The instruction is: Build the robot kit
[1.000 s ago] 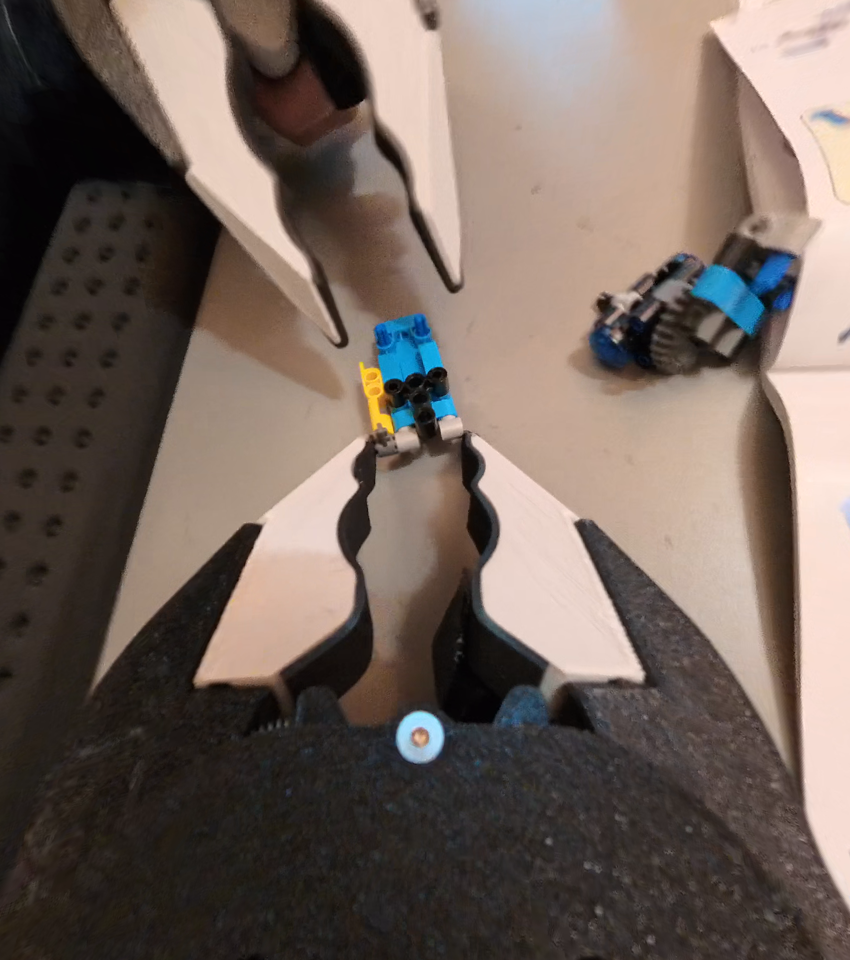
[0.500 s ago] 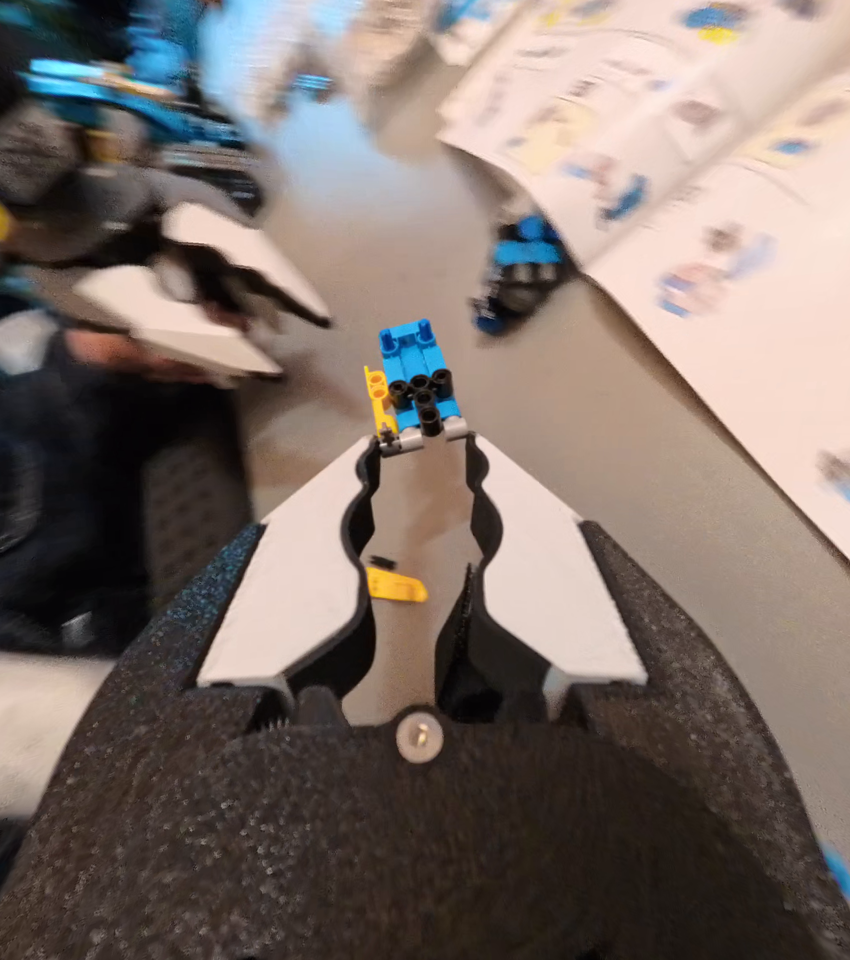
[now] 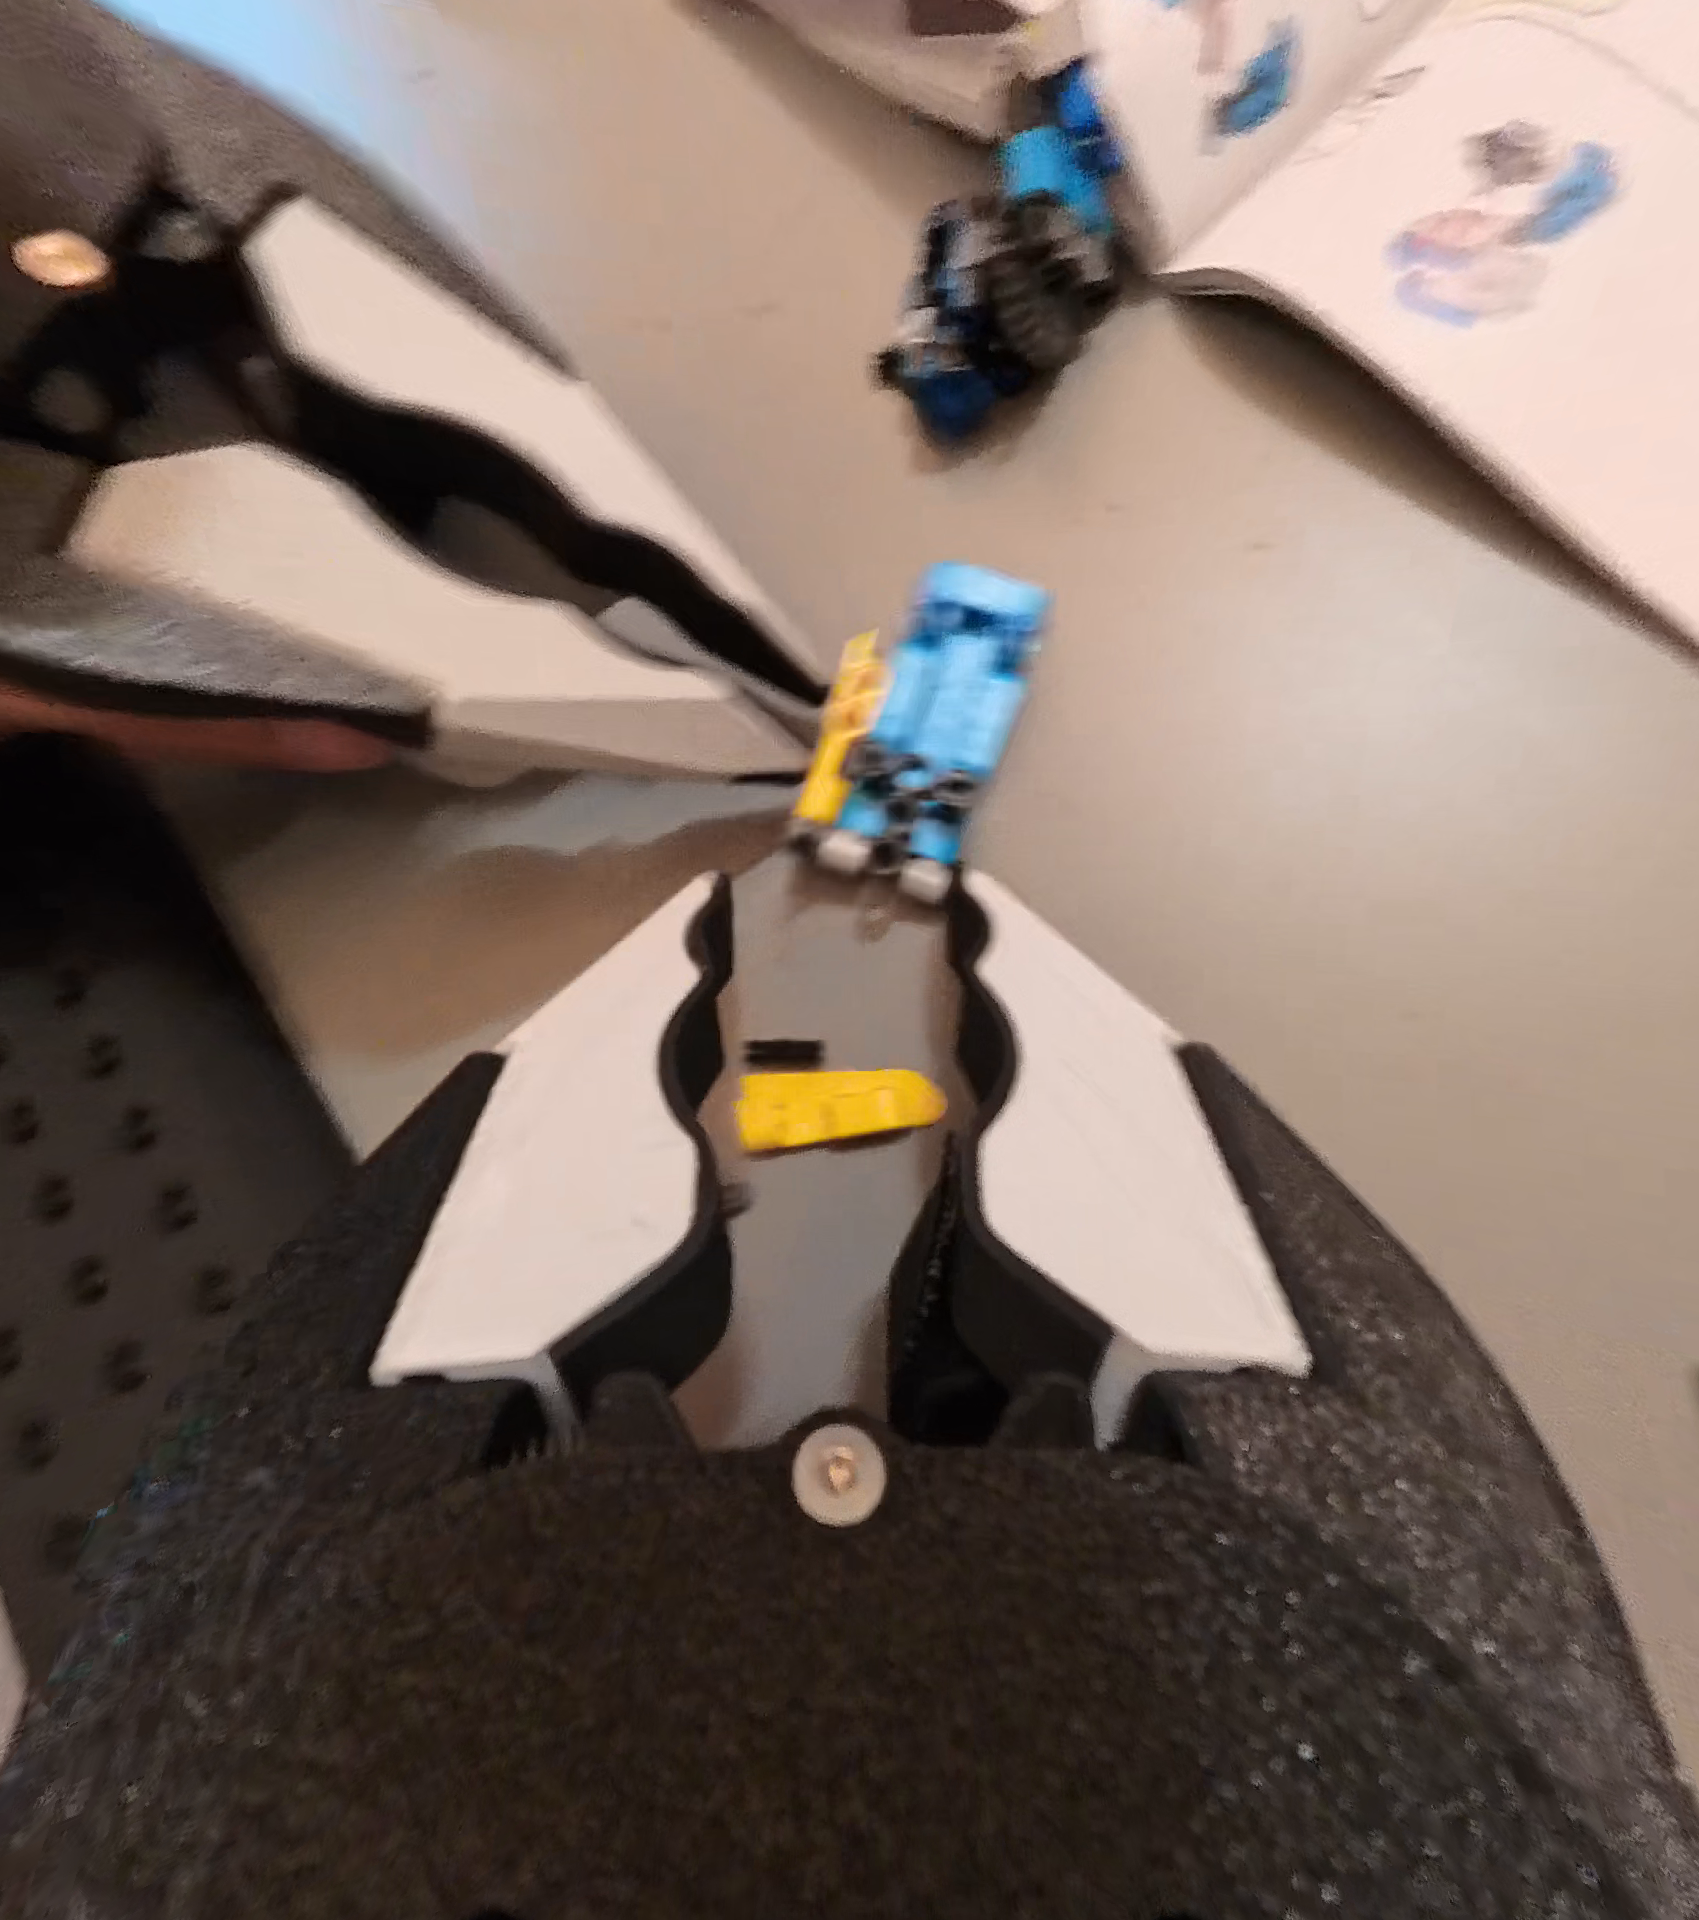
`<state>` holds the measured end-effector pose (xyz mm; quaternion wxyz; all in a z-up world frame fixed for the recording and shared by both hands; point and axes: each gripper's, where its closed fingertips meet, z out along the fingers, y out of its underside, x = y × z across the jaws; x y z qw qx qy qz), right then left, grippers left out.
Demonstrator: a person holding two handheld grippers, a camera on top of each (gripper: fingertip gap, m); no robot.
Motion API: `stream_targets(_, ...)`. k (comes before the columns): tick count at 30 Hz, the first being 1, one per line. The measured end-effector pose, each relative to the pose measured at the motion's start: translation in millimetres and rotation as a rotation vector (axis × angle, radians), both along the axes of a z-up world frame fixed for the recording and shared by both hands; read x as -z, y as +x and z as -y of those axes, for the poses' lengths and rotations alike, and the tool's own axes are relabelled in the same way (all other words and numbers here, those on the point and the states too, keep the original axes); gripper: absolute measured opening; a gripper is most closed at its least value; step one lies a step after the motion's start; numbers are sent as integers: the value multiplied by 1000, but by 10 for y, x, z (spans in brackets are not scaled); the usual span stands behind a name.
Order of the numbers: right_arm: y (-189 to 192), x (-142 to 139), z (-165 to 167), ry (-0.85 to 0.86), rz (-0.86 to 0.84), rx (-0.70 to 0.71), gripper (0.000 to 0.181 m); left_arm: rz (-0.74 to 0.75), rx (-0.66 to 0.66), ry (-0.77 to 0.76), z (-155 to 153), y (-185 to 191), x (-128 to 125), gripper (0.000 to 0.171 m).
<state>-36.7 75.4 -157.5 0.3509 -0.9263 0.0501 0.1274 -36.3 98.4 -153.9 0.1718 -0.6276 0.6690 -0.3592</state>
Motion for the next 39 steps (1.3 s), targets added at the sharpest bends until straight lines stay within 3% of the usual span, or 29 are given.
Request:
stream_targets(1, -93, 0, 4, -5, -14, -26, 50, 3, -14, 17, -56, -11, -5, 11)
stream_targets(3, -274, -40, 27, 10, -22, -100, 47, -2, -39, 39, -190, -93, -5, 12)
stream_targets(7, -234, -127, 143, 44, 44, -140, 47, 22, -98, -2, -411, -265, -60, 13)
stream_targets(10, -109, -156, 226, 83, 78, -156, 39, 88, -26, -36, -333, -309, -152, 14)
stream_targets(15, -234, 22, 96, 69, 44, -187, 49, 89, 87, 26, -136, -227, -147, 17)
stream_targets(18, -439, -118, -46, 155, -30, -205, 50, 74, 38, 133, -298, -206, -112, 17)
stream_targets(20, -402, -130, -8, 134, 13, -201, 50, 87, -1, 154, -407, -226, -133, 17)
stream_targets(27, -143, -50, 666, 36, 151, -236, 40, 187, 127, 139, -152, -348, -223, 20)
stream_targets(33, -39, -54, 565, 65, 224, -132, 31, 231, 142, 118, -46, -279, -286, 20)
stream_targets(39, -6, -22, 454, 52, 208, -129, 38, 291, 82, 79, -174, -259, -363, 19)
